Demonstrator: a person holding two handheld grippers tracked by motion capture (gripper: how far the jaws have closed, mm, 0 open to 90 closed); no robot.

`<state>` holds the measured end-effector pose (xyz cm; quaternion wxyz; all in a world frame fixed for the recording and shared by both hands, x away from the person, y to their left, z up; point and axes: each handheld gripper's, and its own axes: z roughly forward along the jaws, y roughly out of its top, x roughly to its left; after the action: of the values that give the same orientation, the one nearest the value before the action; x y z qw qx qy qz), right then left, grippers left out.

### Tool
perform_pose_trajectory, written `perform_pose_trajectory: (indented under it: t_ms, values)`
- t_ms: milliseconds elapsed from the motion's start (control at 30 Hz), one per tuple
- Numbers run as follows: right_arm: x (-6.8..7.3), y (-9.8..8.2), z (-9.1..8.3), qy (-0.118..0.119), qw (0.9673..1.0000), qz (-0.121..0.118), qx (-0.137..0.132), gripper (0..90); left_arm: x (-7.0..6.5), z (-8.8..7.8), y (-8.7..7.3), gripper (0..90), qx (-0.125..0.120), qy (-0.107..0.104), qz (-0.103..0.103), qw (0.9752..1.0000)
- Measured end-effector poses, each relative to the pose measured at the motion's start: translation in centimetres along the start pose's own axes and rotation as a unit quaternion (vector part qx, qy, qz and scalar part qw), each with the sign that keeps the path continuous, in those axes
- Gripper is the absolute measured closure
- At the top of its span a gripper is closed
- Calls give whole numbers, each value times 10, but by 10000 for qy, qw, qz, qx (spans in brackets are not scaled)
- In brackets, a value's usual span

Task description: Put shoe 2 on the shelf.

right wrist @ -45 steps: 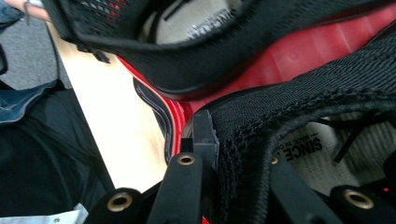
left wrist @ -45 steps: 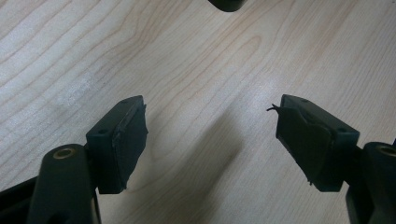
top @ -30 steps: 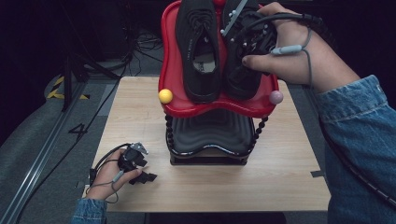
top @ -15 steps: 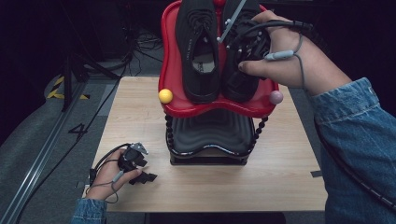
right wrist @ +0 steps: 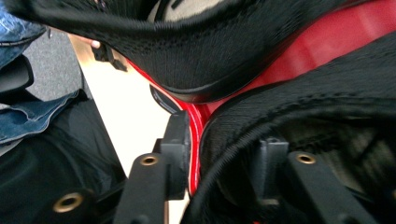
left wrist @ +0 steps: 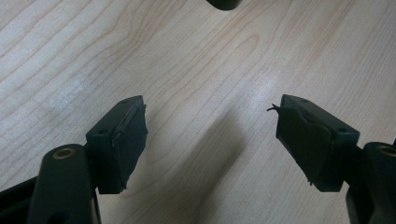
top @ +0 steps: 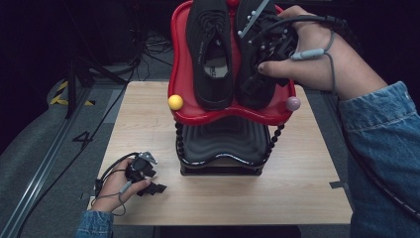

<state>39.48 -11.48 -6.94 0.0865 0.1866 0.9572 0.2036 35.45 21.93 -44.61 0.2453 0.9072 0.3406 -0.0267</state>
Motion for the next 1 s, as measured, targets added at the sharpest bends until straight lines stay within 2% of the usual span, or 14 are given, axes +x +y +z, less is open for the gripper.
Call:
perform_pose_trajectory:
  t_ms: [200, 333, 400, 667, 733, 867, 1000]
  values:
    - [2, -5, -17, -57, 9996, 81, -253, 581, 0, 0, 0, 253, 10, 13, 25, 10000]
    - [5, -9, -27, -83, 9993, 78, -344, 573, -1, 0, 0, 253, 6, 5, 0, 10000]
    - [8, -11, -37, -147, 9986, 43, -502, 556, -2, 2, 0, 253, 52, -45, -21, 10000]
    - [12, -24, -60, -240, 9969, 11, -743, 553, -3, 2, 4, 253, 89, -7, 13, 10000]
    - [13, -30, -65, -221, 9966, 28, -788, 557, -3, 3, 5, 253, 75, 3, 67, 9999]
    - [12, -43, -72, -284, 9964, 113, -784, 557, -3, 4, 7, 252, 83, -23, 39, 10000]
    - [7, -60, -80, -388, 9957, 285, -794, 556, -1, 2, 8, 252, 65, -28, 41, 10000]
